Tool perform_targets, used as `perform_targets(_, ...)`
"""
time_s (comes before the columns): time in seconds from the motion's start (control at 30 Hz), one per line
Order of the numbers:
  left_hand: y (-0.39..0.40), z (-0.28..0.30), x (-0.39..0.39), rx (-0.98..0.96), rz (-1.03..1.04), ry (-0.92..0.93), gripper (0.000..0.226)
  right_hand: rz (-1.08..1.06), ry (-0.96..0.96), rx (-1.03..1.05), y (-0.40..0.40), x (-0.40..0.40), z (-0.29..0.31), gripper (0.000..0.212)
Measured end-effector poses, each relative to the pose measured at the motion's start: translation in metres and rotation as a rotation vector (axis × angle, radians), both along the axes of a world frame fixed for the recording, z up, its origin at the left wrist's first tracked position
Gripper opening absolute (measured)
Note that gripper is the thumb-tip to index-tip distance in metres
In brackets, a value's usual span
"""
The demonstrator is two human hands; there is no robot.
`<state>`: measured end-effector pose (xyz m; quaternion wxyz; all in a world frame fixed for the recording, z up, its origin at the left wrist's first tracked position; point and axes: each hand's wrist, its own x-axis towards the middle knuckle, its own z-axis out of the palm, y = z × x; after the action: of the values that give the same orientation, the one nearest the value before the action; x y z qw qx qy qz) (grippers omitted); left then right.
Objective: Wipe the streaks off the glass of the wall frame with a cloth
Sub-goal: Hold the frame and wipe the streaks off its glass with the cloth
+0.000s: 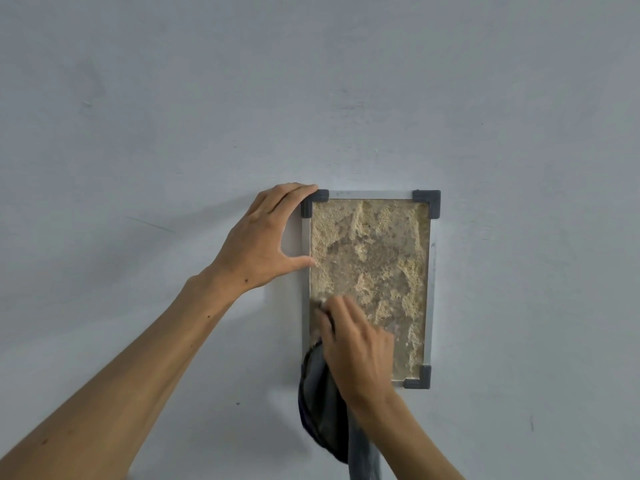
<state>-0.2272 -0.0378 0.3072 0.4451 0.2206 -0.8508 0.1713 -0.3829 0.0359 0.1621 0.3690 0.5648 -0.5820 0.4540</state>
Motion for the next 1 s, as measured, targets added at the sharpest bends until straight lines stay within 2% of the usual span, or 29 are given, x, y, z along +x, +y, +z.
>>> perform_targets(0.1, 0.000, 0.000, 0.001, 0.001, 0.011, -0.015, 0.111, -0.013, 0.094, 0.057, 0.002, -0.001, -0.022, 0.030)
perform_targets(0.27, 0.000, -0.002, -0.002, 0.014, 0.007, 0.005, 0.113, -0.008, -0.221, -0.113, 0.008, -0.015, -0.001, 0.028)
perform_targets(0.43, 0.003, -0.008, -0.008, 0.005, 0.024, 0.051, 0.114, -0.062, 0.035, 0.032, -0.003, 0.003, -0.017, 0.033)
perform_targets(0.57, 0.006, -0.008, -0.011, 0.009, 0.045, 0.068, 0.113, -0.099, -0.104, -0.055, -0.001, 0.000, -0.007, 0.034)
perform_targets(0.73, 0.008, -0.007, -0.012, 0.010, 0.064, 0.066, 0.114, -0.133, 0.017, 0.019, -0.003, 0.006, -0.016, 0.030)
perform_targets(1.0, 0.012, -0.008, -0.013, -0.003, 0.097, 0.058, 0.114, -0.141, 0.018, 0.004, 0.003, -0.003, -0.017, 0.037)
